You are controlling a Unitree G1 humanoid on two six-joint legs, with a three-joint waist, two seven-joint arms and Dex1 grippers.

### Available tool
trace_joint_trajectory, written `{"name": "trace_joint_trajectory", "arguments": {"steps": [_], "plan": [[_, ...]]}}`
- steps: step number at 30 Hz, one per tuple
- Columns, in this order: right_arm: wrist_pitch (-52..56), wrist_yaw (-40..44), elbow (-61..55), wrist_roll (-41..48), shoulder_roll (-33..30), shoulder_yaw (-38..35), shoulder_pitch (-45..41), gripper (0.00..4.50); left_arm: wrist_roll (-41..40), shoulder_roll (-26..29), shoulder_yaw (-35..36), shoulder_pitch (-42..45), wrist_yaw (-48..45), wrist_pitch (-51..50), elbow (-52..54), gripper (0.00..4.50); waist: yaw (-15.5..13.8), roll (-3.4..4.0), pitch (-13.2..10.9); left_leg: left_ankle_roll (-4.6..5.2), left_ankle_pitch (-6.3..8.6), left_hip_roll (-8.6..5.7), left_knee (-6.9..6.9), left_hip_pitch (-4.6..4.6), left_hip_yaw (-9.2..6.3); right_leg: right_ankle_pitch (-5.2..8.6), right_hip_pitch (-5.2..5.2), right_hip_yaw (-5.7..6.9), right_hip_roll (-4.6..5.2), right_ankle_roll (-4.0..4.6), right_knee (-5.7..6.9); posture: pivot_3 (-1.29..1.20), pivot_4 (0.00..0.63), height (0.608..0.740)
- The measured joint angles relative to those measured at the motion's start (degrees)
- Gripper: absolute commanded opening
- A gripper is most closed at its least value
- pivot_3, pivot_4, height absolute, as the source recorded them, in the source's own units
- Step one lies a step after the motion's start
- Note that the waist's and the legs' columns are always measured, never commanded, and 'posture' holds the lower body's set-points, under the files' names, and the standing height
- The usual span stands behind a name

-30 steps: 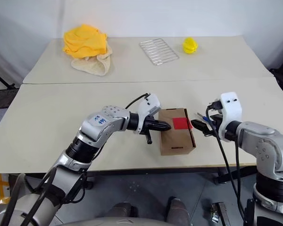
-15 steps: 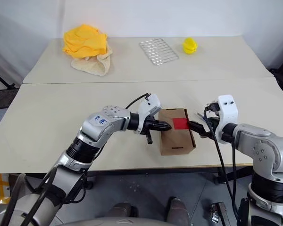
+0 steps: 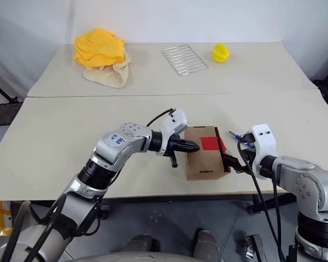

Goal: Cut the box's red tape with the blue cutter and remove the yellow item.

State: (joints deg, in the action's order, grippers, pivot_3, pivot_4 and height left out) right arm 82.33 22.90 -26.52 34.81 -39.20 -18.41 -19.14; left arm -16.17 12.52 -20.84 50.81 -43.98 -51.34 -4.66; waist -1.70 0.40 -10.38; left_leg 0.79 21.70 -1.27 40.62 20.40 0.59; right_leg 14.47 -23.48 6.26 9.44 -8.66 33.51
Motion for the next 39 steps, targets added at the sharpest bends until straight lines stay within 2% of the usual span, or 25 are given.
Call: {"name": "trace_joint_trajectory", "arguments": {"steps": [8,16,26,32,39], "plan": [[-7.54,3.13,2.65,-1.46,-7.01,4.69,6.43,4.50,-0.07,0.44,-0.31,-1.17,-0.15,-0.84,2.18,0.02,-0.95,-0.09,0.05,0.02,0.01,-0.01,0.01,-0.04,-0.03,0.00,0.10,0.02,0.00,0.00,-0.05,0.00,0.150,0.740],[-12.02,3.18,9.42,-3.46,-7.73,4.21,6.73,4.50,-0.16,1.72,0.04,-2.69,0.07,-1.92,4.15,0.02,-1.36,-0.47,0.28,0.05,0.03,0.02,0.07,-0.25,-0.07,0.00,0.42,0.03,0.00,0.00,-0.11,0.00,0.150,0.740],[-17.08,4.13,12.46,-5.88,-9.70,4.40,8.09,4.50,-0.09,1.24,-0.02,-2.62,0.07,-1.34,3.49,0.02,-1.53,-0.55,0.33,0.06,0.03,0.03,0.09,-0.24,-0.16,0.00,0.49,0.12,0.00,0.00,-0.17,0.00,0.150,0.740],[-10.58,3.96,14.36,-2.49,-5.53,-0.13,3.58,4.50,0.20,0.37,-0.36,-1.81,-0.35,0.41,1.25,0.02,-1.18,-0.52,0.31,0.05,0.03,0.04,0.10,-0.23,-0.15,-0.01,0.48,0.12,0.00,0.01,-0.17,0.00,0.150,0.740],[-7.33,6.81,17.89,2.01,-1.78,-0.62,-1.49,4.50,0.83,-0.47,-1.03,-0.78,-1.33,2.82,-1.07,0.02,-1.10,-0.52,0.31,0.05,0.03,0.03,0.09,-0.23,-0.15,-0.01,0.48,0.13,0.00,0.00,-0.18,0.00,0.150,0.740]]}}
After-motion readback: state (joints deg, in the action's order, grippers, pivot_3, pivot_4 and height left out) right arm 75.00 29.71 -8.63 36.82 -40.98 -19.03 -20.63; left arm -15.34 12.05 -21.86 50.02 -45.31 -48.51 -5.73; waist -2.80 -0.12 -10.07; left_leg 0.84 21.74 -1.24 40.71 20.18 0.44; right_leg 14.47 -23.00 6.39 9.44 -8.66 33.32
